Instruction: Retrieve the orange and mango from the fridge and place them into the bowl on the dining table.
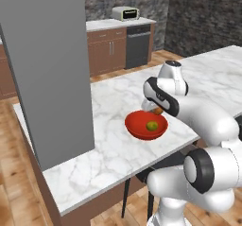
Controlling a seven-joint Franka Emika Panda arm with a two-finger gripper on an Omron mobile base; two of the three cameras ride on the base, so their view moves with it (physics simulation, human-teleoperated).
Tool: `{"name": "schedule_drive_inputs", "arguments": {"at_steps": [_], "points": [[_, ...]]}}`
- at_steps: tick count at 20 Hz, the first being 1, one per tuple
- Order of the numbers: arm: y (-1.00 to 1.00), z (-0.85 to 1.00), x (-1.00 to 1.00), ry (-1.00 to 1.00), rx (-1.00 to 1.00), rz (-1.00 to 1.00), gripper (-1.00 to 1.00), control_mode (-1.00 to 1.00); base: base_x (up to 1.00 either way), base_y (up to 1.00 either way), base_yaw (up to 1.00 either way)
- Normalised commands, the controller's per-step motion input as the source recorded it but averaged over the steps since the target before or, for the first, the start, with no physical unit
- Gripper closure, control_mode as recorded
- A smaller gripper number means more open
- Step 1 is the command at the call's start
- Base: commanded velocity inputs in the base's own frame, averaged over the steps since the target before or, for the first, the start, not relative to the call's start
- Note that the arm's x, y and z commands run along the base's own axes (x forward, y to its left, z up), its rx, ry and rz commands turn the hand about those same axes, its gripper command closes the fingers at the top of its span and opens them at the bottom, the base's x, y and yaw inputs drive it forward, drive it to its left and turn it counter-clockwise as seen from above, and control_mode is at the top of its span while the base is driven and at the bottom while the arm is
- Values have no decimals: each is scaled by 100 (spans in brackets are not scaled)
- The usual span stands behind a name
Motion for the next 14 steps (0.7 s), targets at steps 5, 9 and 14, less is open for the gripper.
{"name": "schedule_drive_inputs", "arguments": {"at_steps": [5,9,14], "points": [[0,-22,18,0,0,0,100,-100,0,0,0],[0,-23,19,0,0,0,100,-100,0,0,0],[0,-24,17,0,0,0,100,-100,0,0,0]]}}
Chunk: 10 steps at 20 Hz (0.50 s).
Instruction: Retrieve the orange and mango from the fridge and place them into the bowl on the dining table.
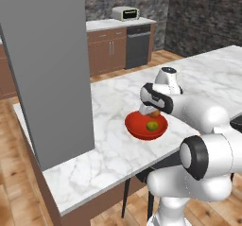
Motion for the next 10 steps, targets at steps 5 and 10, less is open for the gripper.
{"name": "schedule_drive_inputs", "arguments": {"at_steps": [5,10], "points": [[0,-27,16,0,0,0,100,-100,0,0,0],[0,-28,16,0,0,0,100,-100,0,0,0]]}}
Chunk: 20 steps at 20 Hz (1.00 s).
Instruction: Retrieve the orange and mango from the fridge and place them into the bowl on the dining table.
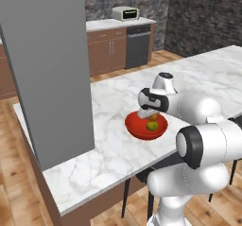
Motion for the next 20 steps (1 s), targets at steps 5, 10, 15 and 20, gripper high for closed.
{"name": "schedule_drive_inputs", "arguments": {"at_steps": [5,10,15,20], "points": [[0,-25,8,0,0,0,-100,-100,0,0,0],[0,-4,-3,0,0,0,-100,-100,0,0,0],[0,0,-11,0,0,0,-100,-100,0,0,0],[0,9,-18,0,0,0,-100,-100,0,0,0]]}}
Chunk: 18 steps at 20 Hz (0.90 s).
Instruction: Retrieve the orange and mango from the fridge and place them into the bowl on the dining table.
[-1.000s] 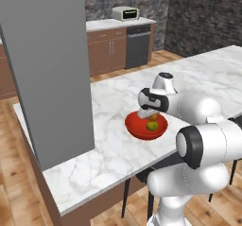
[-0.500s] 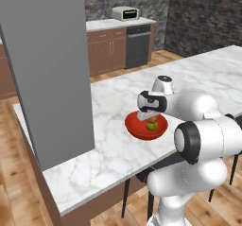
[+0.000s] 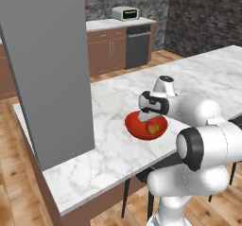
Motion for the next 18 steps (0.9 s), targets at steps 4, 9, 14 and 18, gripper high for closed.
{"name": "schedule_drive_inputs", "arguments": {"at_steps": [4,9,14,18], "points": [[0,56,-22,-3,0,0,-100,-100,0,0,0],[0,94,-30,-10,0,0,-100,-100,0,0,0],[-8,84,-83,-30,0,0,-100,-100,0,0,0],[-21,74,-100,-46,0,0,-100,-100,0,0,0]]}}
